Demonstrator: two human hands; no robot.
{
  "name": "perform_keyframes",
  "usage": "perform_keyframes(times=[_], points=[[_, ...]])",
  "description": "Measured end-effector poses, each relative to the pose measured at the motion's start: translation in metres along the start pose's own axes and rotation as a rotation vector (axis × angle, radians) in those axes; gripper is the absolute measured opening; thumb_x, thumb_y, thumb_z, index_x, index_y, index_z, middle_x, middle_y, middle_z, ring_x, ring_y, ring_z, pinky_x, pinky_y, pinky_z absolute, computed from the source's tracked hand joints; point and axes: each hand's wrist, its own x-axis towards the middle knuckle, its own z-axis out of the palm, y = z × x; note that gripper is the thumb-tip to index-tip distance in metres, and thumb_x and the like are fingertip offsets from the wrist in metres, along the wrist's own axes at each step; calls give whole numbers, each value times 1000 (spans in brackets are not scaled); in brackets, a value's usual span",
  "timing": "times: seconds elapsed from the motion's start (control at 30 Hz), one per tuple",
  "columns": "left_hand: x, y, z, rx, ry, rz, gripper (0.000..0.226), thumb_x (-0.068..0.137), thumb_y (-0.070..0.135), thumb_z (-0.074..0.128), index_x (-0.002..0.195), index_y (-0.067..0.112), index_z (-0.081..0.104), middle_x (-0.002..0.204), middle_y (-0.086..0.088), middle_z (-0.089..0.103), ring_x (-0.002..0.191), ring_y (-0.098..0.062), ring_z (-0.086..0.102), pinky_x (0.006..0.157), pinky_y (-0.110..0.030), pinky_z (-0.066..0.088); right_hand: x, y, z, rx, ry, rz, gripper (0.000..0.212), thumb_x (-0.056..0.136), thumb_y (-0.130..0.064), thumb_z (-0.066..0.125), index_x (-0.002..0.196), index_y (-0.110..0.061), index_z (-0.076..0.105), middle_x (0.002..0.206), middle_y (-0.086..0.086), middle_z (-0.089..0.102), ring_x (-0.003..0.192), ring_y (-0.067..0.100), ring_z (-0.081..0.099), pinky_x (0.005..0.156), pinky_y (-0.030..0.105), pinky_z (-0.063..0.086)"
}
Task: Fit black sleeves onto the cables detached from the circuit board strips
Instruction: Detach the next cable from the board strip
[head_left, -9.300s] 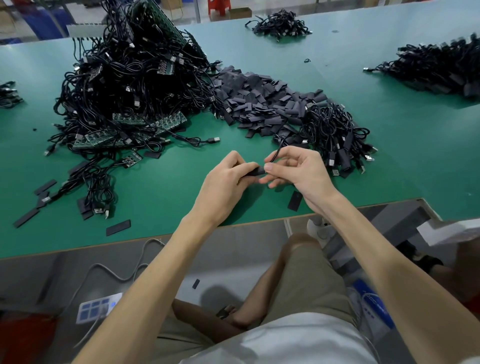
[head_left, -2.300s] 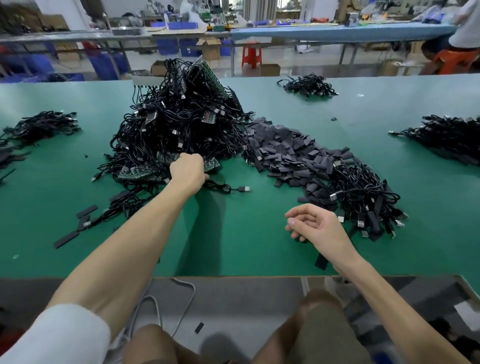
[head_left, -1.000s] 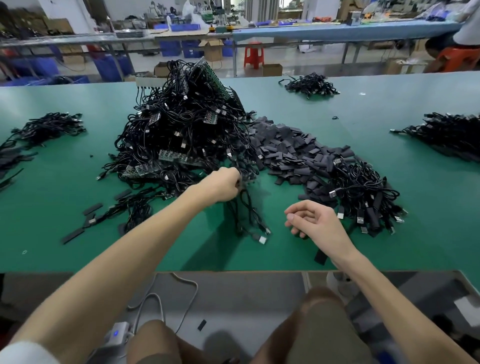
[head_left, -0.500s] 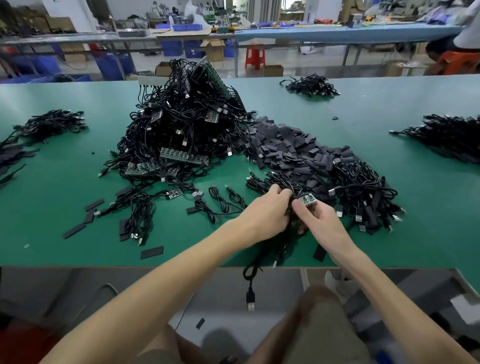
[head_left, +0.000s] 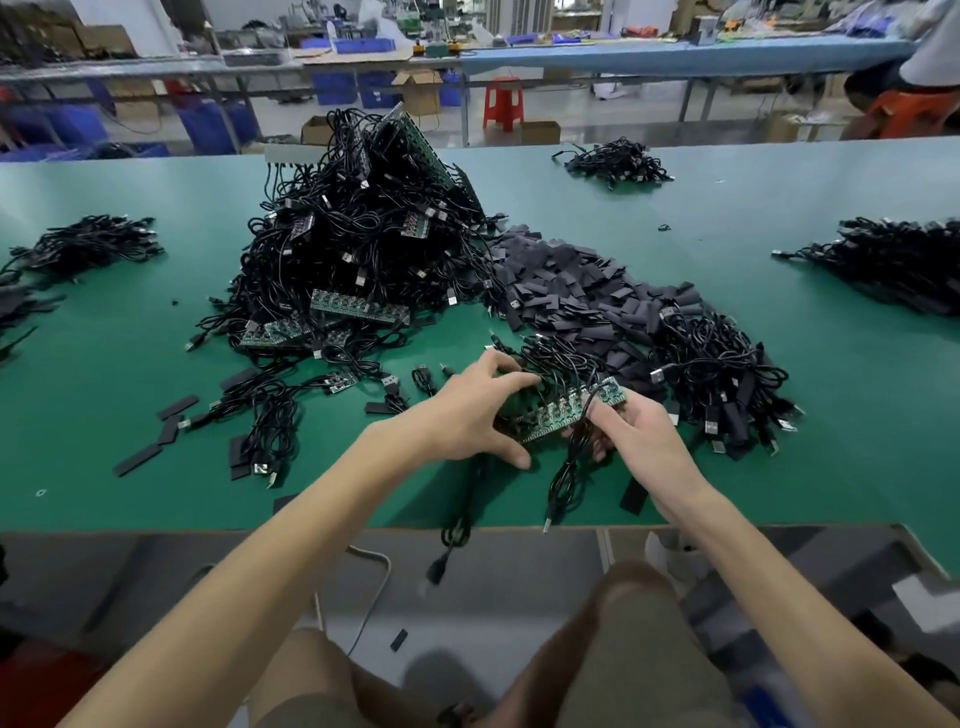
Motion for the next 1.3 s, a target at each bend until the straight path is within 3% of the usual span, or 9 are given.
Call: perform_keyframes(times=[0.27, 0.5, 0.6, 0.73, 0.9, 1.0, 1.1, 1.2, 1.3], points=[[16, -10, -23, 4, 9, -20, 67, 77, 36, 86, 139, 30, 59, 141, 4, 47, 113, -16, 54, 100, -42, 47, -2, -2, 3, 50, 7, 0, 12, 104, -25, 58, 93, -19, 59, 88, 7, 79, 73, 15, 71, 56, 21, 52], [19, 10, -15, 143, 374, 75, 35, 100, 10, 60, 131, 25, 65, 130, 2, 59, 111, -19, 60, 96, -36, 49, 0, -2, 2, 20, 23, 13, 27, 100, -34, 65, 104, -7, 62, 87, 4, 80, 62, 12, 66, 58, 21, 53], [13, 34, -7, -150, 224, 179, 32, 98, 36, 65, 129, 29, 65, 119, 9, 62, 96, -2, 61, 86, -18, 49, 0, 0, 2, 12, 42, -2, 25, 99, -38, 66, 103, -14, 69, 80, 5, 76, 65, 18, 65, 59, 32, 55], [12, 53, 8, -237, 168, 113, 47, 84, 56, 73, 114, 20, 66, 103, 8, 63, 90, -5, 59, 77, -24, 50, 1, 3, 1, -7, 51, -4, 24, 100, -35, 66, 99, -11, 69, 75, 9, 71, 61, 18, 64, 60, 39, 53], [16, 52, -1, -243, 76, 63, 35, 86, 15, 75, 120, 17, 65, 100, 4, 65, 64, 12, 54, 62, -8, 39, 2, 4, 2, 7, 33, -9, 21, 104, -29, 59, 100, -10, 67, 79, 13, 75, 71, 39, 72, 63, 44, 54], [17, 48, -14, -132, 165, 40, 32, 90, 7, 65, 118, 21, 72, 104, 1, 68, 82, -3, 61, 80, -29, 53, 3, 2, 4, -7, 4, -18, 15, 104, -25, 58, 103, -12, 65, 84, 8, 78, 72, 33, 73, 59, 29, 52], [26, 48, -17, 120, 444, 14, 32, 94, 6, 65, 117, 27, 74, 111, 0, 60, 105, -22, 57, 97, -40, 44, 2, 0, 4, -30, -19, -21, 14, 103, -26, 61, 103, -11, 63, 86, 4, 79, 69, 31, 72, 59, 22, 51], [35, 51, -10, 296, 687, 44, 29, 90, 2, 69, 110, 23, 75, 107, -3, 54, 103, -26, 50, 93, -37, 31, -1, -4, 3, -47, -33, -24, 23, 102, -34, 62, 103, -10, 62, 88, 3, 79, 72, 34, 71, 62, 25, 52], [41, 49, 5, 209, 647, 9, 30, 91, -1, 66, 118, 14, 65, 111, -6, 50, 86, -30, 56, 80, -38, 44, -3, -5, 3, -46, -43, -16, 27, 100, -36, 64, 103, -9, 62, 86, 8, 78, 70, 31, 70, 64, 28, 53]])
